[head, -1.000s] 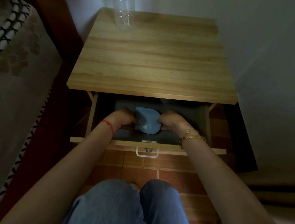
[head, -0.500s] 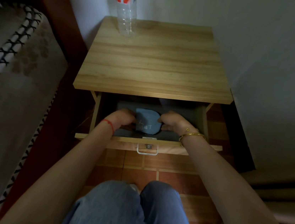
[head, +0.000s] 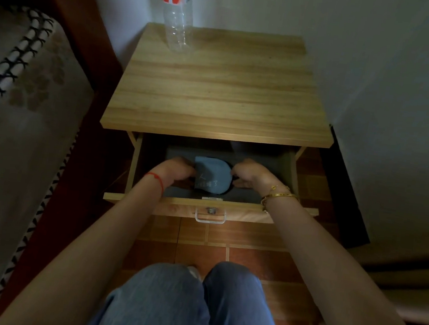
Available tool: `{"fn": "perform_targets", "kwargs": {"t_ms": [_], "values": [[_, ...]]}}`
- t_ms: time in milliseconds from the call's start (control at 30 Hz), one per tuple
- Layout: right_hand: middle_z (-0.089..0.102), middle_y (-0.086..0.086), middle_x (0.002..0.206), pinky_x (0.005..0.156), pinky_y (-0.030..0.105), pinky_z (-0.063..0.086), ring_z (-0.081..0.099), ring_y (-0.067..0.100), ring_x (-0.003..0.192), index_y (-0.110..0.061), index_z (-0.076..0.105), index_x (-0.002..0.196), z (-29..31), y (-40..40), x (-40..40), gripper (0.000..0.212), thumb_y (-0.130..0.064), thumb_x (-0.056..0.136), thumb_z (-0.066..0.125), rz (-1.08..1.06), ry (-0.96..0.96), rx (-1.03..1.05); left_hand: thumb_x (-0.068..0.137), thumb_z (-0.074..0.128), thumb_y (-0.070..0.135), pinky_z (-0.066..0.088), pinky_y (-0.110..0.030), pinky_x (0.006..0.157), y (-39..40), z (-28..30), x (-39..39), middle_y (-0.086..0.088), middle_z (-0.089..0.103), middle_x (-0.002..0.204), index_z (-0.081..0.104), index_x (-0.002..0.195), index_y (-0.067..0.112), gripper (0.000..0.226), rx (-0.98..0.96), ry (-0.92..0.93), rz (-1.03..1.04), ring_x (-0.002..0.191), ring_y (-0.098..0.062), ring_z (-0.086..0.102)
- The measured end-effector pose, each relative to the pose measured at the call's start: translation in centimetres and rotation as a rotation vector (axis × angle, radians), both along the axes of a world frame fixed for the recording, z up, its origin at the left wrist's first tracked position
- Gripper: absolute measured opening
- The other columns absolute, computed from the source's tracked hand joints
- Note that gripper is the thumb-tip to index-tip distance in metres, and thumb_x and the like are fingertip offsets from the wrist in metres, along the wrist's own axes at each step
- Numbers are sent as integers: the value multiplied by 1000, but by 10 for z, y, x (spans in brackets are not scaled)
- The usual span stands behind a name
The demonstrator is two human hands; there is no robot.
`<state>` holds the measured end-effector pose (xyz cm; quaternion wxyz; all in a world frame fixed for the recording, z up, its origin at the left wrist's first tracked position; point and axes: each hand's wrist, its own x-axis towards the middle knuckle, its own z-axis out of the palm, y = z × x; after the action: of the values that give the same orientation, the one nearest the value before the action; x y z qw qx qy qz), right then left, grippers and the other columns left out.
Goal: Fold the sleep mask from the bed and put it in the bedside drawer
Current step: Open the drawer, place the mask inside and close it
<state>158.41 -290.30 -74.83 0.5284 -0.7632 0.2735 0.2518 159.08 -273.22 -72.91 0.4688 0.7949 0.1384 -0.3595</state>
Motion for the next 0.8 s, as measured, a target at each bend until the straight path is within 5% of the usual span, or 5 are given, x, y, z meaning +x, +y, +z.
{"fn": "perform_targets", "kwargs": {"t_ms": [100, 233, 433, 633, 800], "values": [[57, 17, 96, 70, 29, 49, 59, 26, 95, -4, 50, 115, 2, -3, -1, 25, -5, 90, 49, -7, -20, -43, 93, 54, 6, 52, -23, 59, 0, 4, -3, -13, 63, 88, 56, 123, -3, 32, 32, -50, -7, 73, -21, 61], [56, 19, 97, 81, 37, 50, 61, 32, 100, 2, 55, 112, 4, -9, -9, 27, -5, 86, 51, 46, -103, -156, 92, 57, 11, 54, -35, 82, 4, 12, -10, -20, 65, 115, 59, 122, 1, 32, 63, -159, -36, 103, -30, 65], [69, 16, 110, 97, 42, 50, 63, 29, 106, -5, 69, 103, 21, -10, -45, 22, -8, 89, 52, -51, -324, -94, 91, 58, 16, 52, -43, 96, 19, 33, -45, -13, 66, 117, 58, 128, 11, 37, 45, -411, -23, 107, -24, 64], [69, 3, 87, 70, 26, 51, 63, 13, 78, -13, 69, 96, 57, -3, -105, 12, -17, 89, 60, -95, -668, 2, 89, 62, 21, 56, -30, 78, 35, 51, -97, 2, 67, 90, 66, 102, 22, 14, 28, -608, 4, 83, -15, 66], [66, 7, 71, 58, 23, 46, 58, 11, 59, -5, 69, 84, 63, 3, -141, 19, -18, 92, 58, 12, -724, 140, 85, 66, 28, 39, -12, 61, 46, 55, -127, 13, 65, 85, 68, 91, 27, 7, 209, -736, -53, 80, 0, 59]]}}
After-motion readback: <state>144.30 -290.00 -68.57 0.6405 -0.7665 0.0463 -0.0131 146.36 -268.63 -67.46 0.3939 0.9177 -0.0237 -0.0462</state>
